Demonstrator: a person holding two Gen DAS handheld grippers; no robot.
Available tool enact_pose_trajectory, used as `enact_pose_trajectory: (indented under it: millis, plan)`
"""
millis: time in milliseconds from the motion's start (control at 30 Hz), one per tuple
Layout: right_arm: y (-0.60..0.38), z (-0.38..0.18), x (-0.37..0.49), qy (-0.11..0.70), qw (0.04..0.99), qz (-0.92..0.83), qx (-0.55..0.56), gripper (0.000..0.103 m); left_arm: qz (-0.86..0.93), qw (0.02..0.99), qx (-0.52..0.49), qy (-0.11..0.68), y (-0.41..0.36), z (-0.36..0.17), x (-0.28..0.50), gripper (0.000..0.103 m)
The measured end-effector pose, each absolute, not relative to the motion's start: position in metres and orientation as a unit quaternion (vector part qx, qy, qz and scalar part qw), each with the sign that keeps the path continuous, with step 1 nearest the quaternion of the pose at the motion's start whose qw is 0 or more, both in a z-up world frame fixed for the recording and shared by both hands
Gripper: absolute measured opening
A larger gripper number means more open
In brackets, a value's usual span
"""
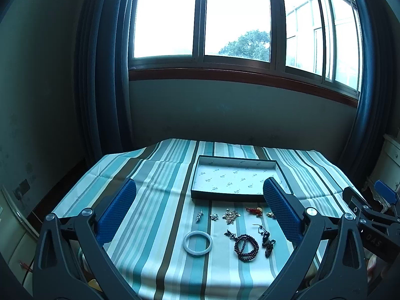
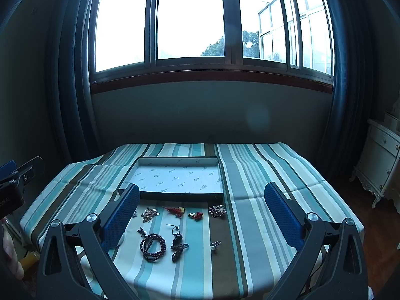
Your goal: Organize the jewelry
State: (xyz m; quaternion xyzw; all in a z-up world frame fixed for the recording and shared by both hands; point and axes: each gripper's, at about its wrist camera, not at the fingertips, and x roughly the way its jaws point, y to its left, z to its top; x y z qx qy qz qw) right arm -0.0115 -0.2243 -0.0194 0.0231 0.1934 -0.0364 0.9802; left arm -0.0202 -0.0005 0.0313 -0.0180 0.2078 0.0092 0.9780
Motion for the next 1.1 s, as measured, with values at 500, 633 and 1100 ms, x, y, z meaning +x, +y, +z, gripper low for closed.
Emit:
enact_pose_trajectory:
  millis: [500, 633, 1100]
  plan:
    - [-0.223, -0.019, -0.013, 0.194, 0.980, -0.035, 0.021, 0.099, 0.009, 0.977, -0.018, 0.211, 0.001, 0.027, -0.019, 0.101]
    - [-0.222, -0.019, -0.013, 0.194, 0.980, -0.035, 0.020, 0.099, 0.009, 0.978, -0.018, 0.210, 0.001, 0.026, -0.019, 0.101]
    - [-0.221, -0.018, -0.013, 0.197, 0.980, -0.035, 0.019, 0.099, 0.009, 0.977, -0.017, 0.212, -0.001, 0.022, -0.020, 0.101]
